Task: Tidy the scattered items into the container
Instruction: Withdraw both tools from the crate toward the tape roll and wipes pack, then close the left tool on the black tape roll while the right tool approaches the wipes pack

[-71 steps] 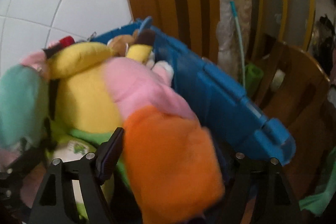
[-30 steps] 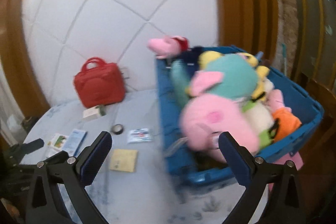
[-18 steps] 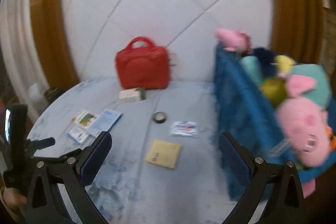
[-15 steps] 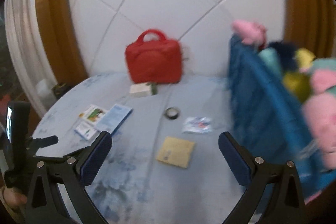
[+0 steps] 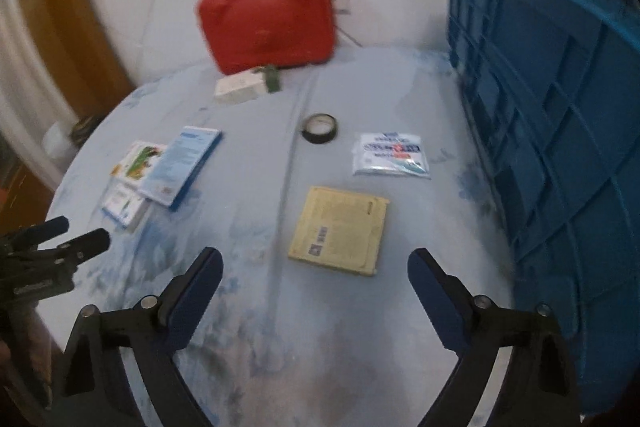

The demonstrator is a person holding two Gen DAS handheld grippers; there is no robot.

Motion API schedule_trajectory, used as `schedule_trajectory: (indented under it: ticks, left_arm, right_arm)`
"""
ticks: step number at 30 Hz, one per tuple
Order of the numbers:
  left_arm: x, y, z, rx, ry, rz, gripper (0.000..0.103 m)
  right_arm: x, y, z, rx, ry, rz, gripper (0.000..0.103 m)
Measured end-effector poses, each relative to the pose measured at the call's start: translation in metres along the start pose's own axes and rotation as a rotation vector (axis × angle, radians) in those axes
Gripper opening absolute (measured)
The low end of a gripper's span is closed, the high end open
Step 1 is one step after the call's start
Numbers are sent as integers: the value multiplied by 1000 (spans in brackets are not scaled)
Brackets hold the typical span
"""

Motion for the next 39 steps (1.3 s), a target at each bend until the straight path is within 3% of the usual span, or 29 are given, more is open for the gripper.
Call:
schedule_trajectory:
  ticks: [6,8,13,19,26,33,37,39]
  left_arm:
    - [8,-28,-42,43,40,-30,99]
    - [8,-36,-51,51,41,-34,99]
    - [-1,-82,-68,32,47,-80,99]
    - [-39,-139,-109,17,90,-197,99]
    - [-86,-172,-179,62,161,-308,99]
    - [-110,-178,-221,97,162,-336,99]
    - [-117,-183,-241,99,142,-344,99]
    - [-122,-179,-253,114,154,-357,85]
  right_arm:
    - [-20,-16,-36,48,60,-78,80]
    - [-29,-23,-48,73,72,-95,67]
    - [-50,-49,-77,97,94,-141,65]
    - [-65,-77,-110,112,108,-157,67]
    - [-82,-99,-139,111,150,-162,87]
    - [-91,-102,-164,122,188,-153,88]
    - [-97,-104,-172,126,183,-167,97]
    - [-97,-104,-178,134,173,-173,97]
Point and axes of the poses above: each gripper's, at about its wrist camera, not at the fingertips, and z roughly against the way its jaws point, x to its left, y to its underside, the point moved 4 cm from there along -z, roughly the way its jaws point, and after that the axes turned 14 degrees about -z, right-handed, at the moved point
